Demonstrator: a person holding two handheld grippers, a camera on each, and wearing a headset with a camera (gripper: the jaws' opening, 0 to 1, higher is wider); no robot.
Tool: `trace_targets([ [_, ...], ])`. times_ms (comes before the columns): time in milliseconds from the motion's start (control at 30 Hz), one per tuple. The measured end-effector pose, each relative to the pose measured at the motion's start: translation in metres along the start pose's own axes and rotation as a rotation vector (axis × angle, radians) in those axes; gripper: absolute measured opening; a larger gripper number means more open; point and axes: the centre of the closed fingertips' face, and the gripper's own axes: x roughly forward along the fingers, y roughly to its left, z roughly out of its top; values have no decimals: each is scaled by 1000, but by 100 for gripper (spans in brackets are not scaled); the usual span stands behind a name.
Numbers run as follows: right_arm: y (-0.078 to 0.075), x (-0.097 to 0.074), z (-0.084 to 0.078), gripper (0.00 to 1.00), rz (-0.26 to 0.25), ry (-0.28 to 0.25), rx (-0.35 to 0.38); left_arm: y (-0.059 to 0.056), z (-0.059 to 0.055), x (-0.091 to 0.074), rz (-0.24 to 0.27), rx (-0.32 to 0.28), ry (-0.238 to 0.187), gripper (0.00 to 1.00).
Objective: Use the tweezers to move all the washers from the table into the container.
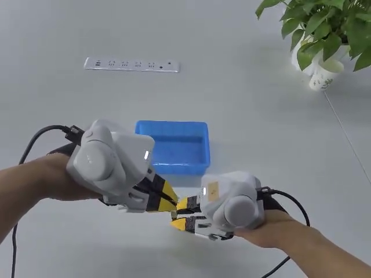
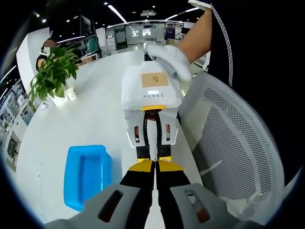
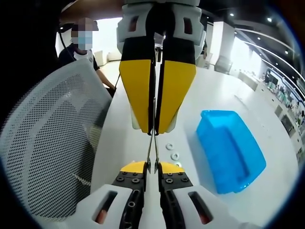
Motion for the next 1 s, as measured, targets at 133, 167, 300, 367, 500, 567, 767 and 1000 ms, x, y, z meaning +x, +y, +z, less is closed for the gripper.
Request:
trace_targets([
  [133, -3, -2, -1, 10, -14, -1, 3, 2, 2, 1, 3, 8, -2, 4],
  [167, -3, -3, -1, 10, -17, -3, 6, 2, 2, 1, 3, 11, -3, 4],
  [300, -5, -4, -3, 10, -27, -2, 5, 4, 4, 3, 4, 15, -4, 4],
  [367, -6, -5, -5, 10, -34, 3, 0, 5, 4, 4, 2, 16, -5, 4],
  [500, -8, -8, -8, 10, -40, 5, -1, 6, 7, 7, -1, 19, -7, 4],
  [567, -9, -9, -9, 10, -46, 5, 5, 8, 7, 8, -1, 20, -9, 4],
  [767, -14, -14, -14, 10, -65, 5, 24, 12, 10, 12, -8, 25, -8, 4],
  [1000, -19, -18, -18, 10, -81, 11, 30, 16, 16, 16, -15, 38, -9, 4],
])
